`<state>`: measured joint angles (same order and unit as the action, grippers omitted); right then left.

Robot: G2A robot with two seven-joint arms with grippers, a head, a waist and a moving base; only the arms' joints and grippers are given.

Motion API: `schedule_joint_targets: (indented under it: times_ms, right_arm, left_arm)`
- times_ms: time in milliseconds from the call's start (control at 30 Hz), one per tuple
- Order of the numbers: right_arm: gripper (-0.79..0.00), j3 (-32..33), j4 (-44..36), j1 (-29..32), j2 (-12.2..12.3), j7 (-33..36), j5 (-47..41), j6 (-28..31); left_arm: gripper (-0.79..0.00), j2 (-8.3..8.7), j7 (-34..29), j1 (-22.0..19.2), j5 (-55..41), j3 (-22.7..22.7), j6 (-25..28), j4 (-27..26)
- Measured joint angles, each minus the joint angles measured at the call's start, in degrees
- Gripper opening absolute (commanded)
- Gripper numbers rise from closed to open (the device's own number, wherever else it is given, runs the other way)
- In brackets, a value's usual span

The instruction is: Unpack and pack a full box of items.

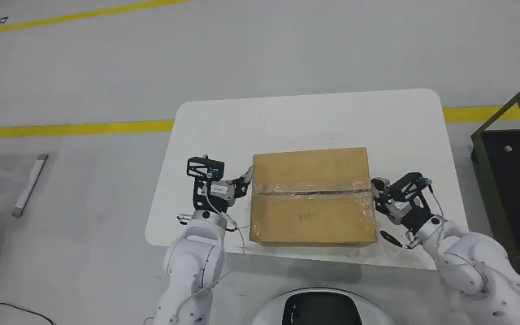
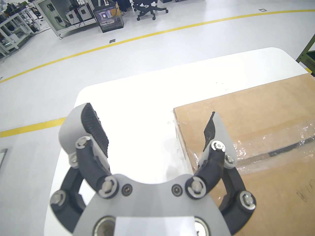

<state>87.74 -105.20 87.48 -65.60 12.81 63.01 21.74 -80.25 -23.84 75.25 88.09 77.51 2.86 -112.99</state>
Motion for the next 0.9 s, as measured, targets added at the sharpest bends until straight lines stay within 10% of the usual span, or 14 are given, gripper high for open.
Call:
schedule_joint_targets:
  times_ms: [533, 900]
  right_arm:
    - [-0.785, 8.0, -2.9, 4.1, 0.5, -1.8, 0.4, -4.9]
    - [-0.785, 12.2, -5.8, 8.1, 0.6, -2.3, -1.1, -5.2]
  left_arm:
    - [0.000, -0.13, -5.9, -6.3, -6.8, -9.5, 14.7, -1.9]
    - [0.000, -0.15, -5.7, -6.4, -6.9, -10.1, 14.9, -1.7]
